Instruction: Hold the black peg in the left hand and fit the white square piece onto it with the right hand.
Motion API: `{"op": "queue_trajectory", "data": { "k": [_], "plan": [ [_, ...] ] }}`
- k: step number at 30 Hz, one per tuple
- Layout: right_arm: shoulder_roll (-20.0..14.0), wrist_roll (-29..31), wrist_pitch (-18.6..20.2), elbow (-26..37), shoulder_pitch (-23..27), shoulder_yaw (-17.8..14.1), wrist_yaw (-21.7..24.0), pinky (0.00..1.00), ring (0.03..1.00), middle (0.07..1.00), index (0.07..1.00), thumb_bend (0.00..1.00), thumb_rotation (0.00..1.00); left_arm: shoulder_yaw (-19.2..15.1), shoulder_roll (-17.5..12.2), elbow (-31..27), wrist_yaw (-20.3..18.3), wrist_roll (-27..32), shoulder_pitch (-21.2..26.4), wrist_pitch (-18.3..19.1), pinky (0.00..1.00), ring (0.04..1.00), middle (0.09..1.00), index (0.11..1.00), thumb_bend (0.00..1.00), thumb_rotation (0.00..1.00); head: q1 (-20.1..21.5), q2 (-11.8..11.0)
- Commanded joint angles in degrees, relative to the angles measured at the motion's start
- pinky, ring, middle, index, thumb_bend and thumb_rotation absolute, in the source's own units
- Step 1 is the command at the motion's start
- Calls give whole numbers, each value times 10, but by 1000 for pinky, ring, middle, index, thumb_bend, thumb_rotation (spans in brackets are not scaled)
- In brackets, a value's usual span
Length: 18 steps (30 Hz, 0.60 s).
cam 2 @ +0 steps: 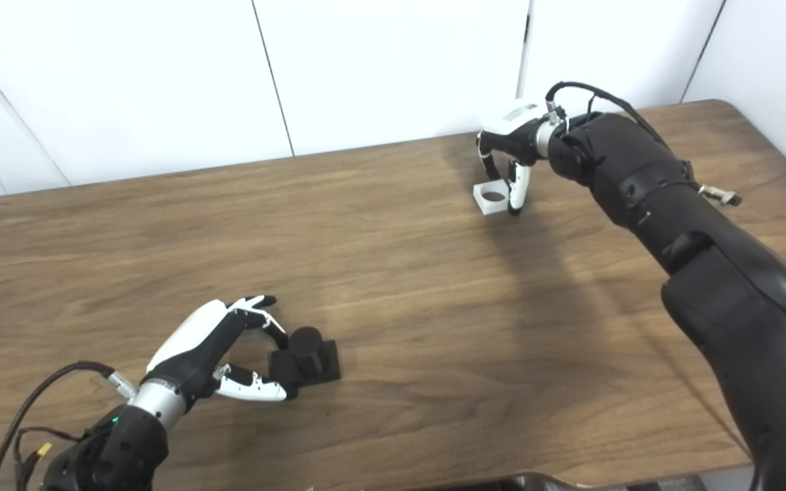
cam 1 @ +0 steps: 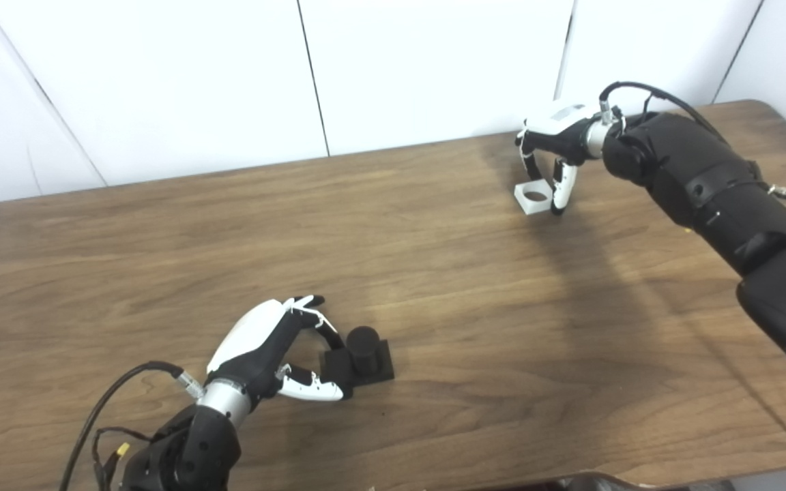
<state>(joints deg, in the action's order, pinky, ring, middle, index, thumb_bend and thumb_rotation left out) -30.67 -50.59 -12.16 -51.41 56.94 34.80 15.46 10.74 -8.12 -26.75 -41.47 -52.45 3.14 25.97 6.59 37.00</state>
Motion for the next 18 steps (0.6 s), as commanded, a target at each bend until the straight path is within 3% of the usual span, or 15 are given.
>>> {"op": "queue_trajectory", "data": {
  "k": [1,18],
  "plan": [
    [-5,1,-3,-4,36,-5,-16,1000,1000,911,488,526,147,-2,-3,2,-7,-4,2,9,1000,1000,958,489,505,70,1,1],
    [2,7,10,-10,33,-9,-16,1000,1000,900,490,525,146,1,4,10,4,-7,1,9,1000,1000,961,490,505,71,-15,-13]
  ]
}}
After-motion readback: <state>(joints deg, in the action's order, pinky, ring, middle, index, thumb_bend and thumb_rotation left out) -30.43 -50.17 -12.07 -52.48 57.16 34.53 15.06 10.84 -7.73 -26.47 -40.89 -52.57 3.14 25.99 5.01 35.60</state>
